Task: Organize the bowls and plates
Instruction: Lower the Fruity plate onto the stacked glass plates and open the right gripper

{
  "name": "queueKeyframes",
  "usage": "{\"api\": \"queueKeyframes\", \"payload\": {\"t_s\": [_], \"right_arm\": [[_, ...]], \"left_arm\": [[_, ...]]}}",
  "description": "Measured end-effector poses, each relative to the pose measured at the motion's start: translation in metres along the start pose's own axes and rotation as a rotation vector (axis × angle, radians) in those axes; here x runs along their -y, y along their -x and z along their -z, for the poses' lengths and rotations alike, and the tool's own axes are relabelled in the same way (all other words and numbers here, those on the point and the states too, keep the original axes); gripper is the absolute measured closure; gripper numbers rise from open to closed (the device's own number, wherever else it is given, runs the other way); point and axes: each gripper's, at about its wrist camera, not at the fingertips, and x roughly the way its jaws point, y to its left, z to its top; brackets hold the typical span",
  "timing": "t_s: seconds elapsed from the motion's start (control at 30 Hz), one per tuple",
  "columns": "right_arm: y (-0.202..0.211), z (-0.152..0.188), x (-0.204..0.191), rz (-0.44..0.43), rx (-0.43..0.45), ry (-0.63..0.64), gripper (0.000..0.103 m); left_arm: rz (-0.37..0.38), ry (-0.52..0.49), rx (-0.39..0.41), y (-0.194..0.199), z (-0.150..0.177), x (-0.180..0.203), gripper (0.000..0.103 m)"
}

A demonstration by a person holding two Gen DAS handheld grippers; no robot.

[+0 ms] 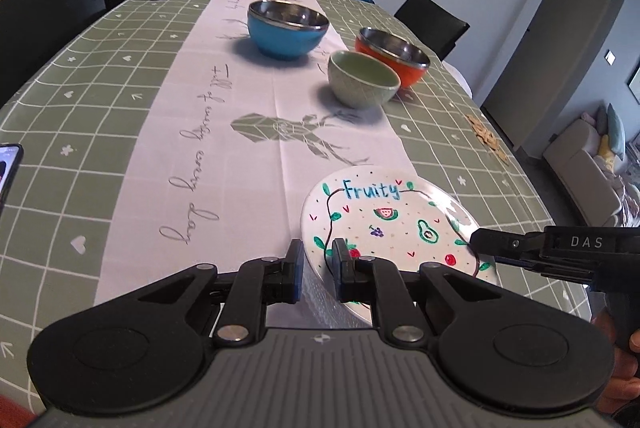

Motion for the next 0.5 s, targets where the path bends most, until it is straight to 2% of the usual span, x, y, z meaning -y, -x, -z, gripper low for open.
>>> {"api": "queueKeyframes", "payload": {"t_s": [0.5], "right_arm": [[-0.0041,0.0097,-0.0039,0.068,-0.004,0.083,0.094]], "left_arm": [[-0.02,-0.066,-0.014,-0.0083,0.0103,0.0071,0.087]]}}
